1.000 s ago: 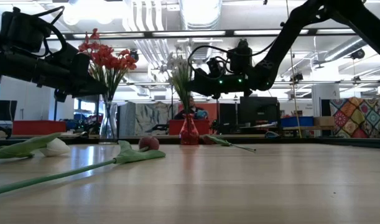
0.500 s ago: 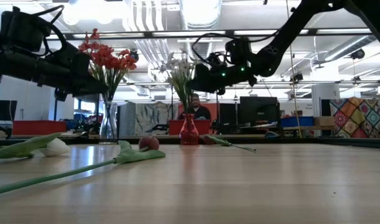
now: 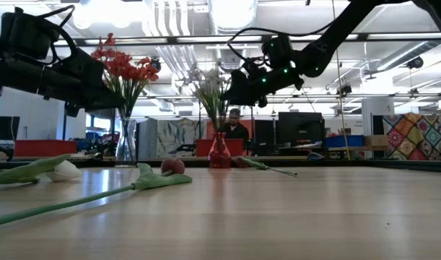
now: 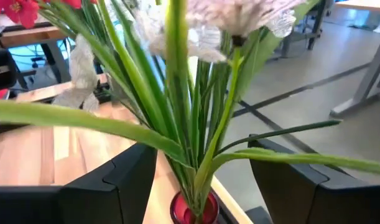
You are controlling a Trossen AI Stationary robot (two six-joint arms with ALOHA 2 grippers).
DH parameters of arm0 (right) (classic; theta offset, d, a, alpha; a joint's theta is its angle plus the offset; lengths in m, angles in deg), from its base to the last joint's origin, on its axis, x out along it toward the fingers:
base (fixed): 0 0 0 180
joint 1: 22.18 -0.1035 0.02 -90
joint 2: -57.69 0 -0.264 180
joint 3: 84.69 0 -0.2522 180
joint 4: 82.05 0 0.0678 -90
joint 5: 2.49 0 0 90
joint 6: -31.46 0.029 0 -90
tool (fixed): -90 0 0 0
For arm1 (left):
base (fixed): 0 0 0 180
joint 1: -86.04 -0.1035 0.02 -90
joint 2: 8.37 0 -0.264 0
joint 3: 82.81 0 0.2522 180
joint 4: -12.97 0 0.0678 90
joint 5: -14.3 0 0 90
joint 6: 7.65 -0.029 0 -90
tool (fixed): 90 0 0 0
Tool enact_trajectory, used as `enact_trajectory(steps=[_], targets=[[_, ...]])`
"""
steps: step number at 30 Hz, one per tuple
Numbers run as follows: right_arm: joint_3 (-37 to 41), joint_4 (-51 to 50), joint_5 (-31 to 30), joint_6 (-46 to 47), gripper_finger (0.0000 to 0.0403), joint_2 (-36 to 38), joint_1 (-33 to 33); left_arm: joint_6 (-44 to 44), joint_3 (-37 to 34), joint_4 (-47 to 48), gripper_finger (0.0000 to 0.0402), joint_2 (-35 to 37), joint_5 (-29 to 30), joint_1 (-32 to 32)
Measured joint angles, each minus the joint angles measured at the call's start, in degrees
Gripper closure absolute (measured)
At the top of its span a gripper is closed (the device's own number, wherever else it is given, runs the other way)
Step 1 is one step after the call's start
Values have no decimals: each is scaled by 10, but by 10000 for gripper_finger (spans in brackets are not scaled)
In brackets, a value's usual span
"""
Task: Sort flowers into vase by color
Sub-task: Put the white flowers into the red vase, then put the top red flower into the transparent vase
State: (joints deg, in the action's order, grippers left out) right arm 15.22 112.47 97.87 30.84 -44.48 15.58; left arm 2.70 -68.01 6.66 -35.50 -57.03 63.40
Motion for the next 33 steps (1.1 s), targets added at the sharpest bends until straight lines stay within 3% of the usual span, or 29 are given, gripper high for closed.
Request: enact_trajectory(steps=[23,33], targets=[[0,-226,-31,-23,127,118,0,-8,1,0,327,0,-3,0],[0,-394,-32,-24,134,213,0,-8,1,0,327,0,-3,0]])
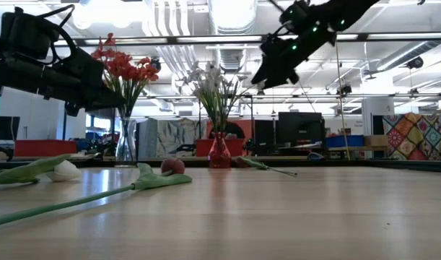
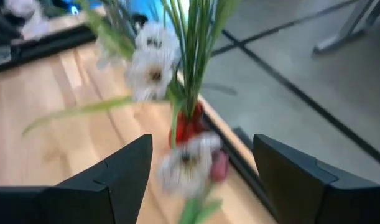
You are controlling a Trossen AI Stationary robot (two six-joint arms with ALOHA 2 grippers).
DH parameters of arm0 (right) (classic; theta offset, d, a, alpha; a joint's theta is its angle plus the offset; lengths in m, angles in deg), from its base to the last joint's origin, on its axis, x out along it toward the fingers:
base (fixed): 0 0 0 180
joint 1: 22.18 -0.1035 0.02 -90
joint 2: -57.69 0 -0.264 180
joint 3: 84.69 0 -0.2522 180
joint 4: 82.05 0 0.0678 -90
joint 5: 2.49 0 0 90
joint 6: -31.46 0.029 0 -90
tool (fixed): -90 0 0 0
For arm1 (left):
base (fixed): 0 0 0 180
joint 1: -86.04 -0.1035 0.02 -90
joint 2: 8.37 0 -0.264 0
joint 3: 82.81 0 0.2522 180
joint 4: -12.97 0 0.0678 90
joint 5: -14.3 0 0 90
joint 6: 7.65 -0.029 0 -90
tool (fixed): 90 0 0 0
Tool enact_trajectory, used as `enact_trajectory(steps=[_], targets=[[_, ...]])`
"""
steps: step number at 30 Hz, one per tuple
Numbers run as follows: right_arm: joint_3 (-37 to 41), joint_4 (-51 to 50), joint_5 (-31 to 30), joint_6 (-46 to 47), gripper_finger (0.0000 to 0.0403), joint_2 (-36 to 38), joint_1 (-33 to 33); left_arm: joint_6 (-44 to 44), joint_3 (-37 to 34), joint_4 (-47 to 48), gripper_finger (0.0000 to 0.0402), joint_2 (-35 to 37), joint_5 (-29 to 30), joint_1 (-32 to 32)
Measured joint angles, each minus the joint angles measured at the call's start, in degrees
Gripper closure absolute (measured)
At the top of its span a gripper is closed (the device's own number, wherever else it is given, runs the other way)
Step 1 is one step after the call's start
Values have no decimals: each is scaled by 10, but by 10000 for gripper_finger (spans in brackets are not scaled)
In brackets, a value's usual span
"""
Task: Sort flowers into vase by color
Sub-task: Put the top red flower into the transparent vase
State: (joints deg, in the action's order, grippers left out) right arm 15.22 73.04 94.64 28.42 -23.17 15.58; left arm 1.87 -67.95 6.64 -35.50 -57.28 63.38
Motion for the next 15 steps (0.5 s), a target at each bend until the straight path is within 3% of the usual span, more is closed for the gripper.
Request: enact_trajectory(steps=[8,15], targets=[[6,-157,-27,57,147,50,0,0,0,0,327,0,0,0],[50,-133,-7,129,150,-39,-3,0,0,2,327,0,0,0]])
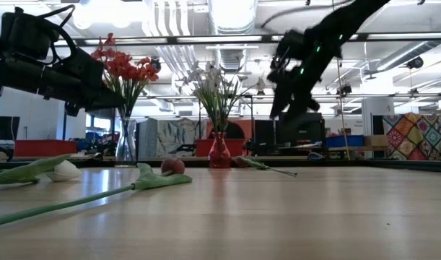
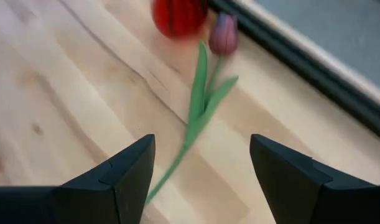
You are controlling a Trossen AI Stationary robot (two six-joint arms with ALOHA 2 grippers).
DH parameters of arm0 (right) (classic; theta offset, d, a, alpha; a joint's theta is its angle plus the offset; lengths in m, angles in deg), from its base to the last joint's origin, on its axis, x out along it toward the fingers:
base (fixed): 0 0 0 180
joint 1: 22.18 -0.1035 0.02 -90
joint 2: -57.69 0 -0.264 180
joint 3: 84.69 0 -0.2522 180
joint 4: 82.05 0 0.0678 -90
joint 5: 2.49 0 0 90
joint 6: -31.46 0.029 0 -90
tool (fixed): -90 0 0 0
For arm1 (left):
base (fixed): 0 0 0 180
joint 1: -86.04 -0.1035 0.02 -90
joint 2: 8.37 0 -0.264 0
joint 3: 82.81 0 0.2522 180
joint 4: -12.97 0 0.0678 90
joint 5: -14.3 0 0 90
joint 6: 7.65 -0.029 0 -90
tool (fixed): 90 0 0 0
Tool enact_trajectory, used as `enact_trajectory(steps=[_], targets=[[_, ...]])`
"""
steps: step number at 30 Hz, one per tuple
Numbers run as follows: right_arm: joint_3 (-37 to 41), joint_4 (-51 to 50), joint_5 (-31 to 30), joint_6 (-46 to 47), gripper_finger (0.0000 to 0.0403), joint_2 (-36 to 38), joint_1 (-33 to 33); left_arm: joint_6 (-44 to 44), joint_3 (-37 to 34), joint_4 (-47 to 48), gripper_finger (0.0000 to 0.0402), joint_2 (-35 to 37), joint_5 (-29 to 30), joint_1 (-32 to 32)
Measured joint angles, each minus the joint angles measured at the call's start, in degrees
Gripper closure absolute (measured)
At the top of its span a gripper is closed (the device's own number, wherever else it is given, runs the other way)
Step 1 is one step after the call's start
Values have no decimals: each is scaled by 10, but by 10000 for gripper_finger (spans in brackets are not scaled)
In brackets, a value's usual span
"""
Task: Sort flowers into vase by color
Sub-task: Put the top red flower into the transparent vase
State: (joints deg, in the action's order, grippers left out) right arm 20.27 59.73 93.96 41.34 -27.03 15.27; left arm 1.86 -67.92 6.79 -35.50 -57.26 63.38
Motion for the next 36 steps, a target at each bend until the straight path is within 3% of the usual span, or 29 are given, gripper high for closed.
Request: enact_trajectory(steps=[9,17,23,30,36], targets=[[-24,71,0,33,165,-164,-4,0,0,5,327,0,0,0],[-68,69,-1,55,186,-232,-8,0,0,12,327,0,0,0],[-71,66,-5,61,244,-240,-7,0,0,13,327,0,0,0],[-66,54,-4,46,373,-220,-21,0,0,11,327,0,0,0],[-47,32,-11,32,389,-147,-56,0,0,11,327,0,0,0]])
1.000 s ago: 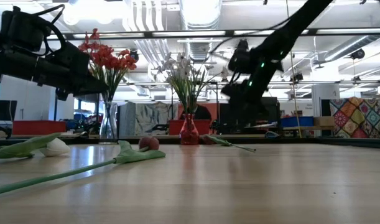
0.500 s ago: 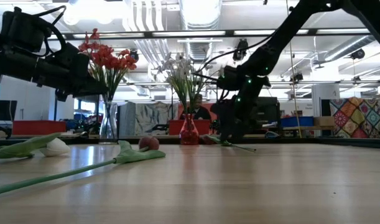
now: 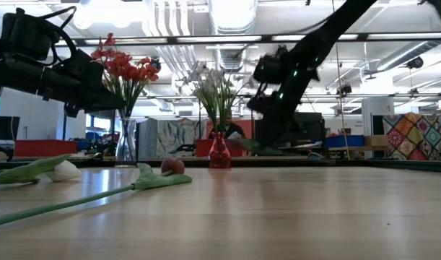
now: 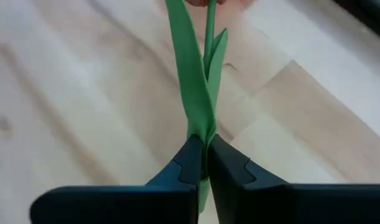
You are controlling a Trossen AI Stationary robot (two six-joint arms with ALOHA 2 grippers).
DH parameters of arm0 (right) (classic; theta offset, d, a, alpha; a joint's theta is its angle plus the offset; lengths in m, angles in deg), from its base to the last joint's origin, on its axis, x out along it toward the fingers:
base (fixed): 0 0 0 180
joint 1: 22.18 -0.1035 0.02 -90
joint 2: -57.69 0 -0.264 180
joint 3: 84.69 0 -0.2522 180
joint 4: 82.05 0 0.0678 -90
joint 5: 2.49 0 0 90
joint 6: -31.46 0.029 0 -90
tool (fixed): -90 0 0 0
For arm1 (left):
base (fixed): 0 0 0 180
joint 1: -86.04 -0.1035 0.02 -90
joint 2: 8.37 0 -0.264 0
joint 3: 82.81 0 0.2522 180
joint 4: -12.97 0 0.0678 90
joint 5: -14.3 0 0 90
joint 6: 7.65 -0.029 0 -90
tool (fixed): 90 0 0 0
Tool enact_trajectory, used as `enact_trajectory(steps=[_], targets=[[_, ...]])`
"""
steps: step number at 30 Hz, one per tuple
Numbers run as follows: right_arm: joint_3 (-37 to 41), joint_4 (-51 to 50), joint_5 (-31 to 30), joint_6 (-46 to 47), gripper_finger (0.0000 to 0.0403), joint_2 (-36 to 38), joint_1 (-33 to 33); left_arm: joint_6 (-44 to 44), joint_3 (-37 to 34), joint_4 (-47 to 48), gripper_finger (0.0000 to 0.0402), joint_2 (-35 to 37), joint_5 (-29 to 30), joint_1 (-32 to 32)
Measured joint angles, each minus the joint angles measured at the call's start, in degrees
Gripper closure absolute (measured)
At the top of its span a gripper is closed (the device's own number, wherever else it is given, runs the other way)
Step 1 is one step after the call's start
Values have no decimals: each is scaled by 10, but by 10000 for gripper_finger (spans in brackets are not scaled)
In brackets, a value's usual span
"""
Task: Sort flowers into vase by color
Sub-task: Put the top red flower into the transparent vase
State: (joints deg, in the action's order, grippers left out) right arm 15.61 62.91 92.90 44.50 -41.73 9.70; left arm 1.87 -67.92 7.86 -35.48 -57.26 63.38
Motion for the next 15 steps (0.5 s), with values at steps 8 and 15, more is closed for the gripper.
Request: enact_trajectory(steps=[8,15], targets=[[92,3,-75,30,390,180,-90,0,0,0,327,0,0,0],[167,227,-74,11,390,255,-190,0,0,0,327,7,-11,0]])
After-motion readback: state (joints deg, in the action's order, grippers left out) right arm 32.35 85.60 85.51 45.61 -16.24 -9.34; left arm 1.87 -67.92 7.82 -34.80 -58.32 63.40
